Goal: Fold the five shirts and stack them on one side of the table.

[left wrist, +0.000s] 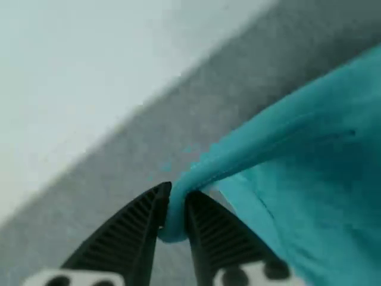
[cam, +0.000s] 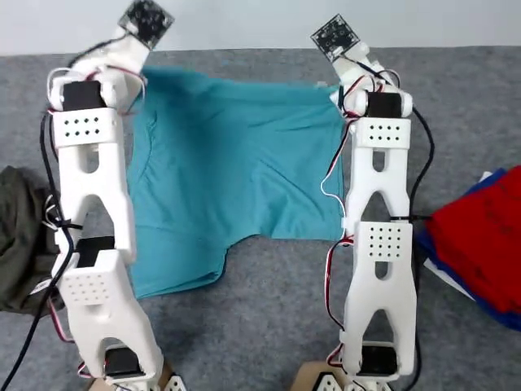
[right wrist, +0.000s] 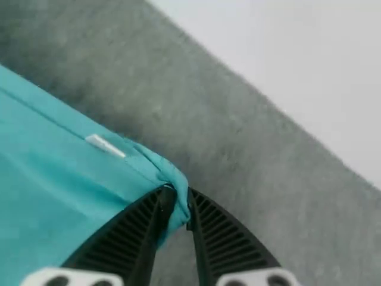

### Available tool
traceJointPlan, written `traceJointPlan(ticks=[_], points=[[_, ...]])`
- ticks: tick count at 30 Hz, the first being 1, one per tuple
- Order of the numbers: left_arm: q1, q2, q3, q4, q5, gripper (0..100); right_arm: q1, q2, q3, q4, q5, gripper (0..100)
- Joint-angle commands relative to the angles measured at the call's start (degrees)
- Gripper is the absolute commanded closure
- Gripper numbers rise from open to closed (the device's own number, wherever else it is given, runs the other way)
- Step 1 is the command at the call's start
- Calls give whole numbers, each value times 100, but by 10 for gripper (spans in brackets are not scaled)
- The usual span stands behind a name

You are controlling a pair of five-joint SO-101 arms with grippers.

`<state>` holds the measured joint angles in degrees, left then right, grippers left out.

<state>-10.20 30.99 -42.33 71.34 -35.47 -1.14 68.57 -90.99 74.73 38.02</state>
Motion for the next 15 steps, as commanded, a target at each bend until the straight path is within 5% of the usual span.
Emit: traceJointPlan(ticks=[1, 7, 15], points=[[-79, -62, -242, 1301, 53, 998, -92, -312, -554, 1042, -26, 988], [53, -62, -198, 2919, -844, 998, -154, -312, -545, 2167, -26, 988], [-70, -580, 374, 2927, -818, 998, -215, -760, -510, 2826, -35, 988]])
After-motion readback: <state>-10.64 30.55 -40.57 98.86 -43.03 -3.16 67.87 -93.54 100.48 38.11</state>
